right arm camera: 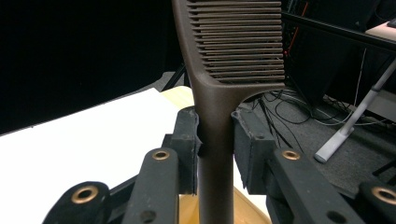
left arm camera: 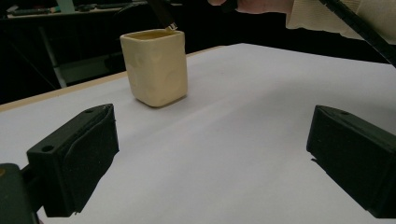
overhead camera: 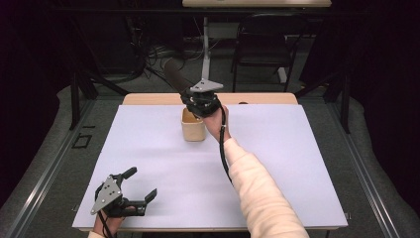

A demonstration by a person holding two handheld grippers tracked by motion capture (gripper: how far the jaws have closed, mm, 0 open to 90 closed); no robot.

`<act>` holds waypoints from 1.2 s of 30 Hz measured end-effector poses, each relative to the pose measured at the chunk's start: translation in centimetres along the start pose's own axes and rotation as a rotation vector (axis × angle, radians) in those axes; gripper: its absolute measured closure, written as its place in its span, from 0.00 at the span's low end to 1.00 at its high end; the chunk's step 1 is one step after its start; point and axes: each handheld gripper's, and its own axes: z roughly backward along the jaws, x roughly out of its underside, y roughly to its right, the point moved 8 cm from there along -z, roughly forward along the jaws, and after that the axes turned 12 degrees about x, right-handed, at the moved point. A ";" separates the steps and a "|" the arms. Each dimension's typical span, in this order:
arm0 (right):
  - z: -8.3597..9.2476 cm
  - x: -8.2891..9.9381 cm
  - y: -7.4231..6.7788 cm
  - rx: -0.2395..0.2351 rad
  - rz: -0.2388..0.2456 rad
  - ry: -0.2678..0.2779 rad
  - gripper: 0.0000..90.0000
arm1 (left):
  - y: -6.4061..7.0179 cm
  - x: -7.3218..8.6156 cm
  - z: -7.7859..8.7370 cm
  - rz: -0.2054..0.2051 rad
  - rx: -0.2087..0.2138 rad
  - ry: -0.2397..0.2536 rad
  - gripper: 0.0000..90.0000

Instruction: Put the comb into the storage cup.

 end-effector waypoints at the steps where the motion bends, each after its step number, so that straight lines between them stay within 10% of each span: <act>1: 0.0 0.0 0.0 -0.001 0.001 -0.002 0.79 | 0.0 0.0 0.0 -0.001 0.000 0.000 0.02; 36: -1.2 2.2 0.0 0.001 -0.001 -0.051 0.79 | 0.0 0.0 0.0 0.001 -0.004 0.001 0.02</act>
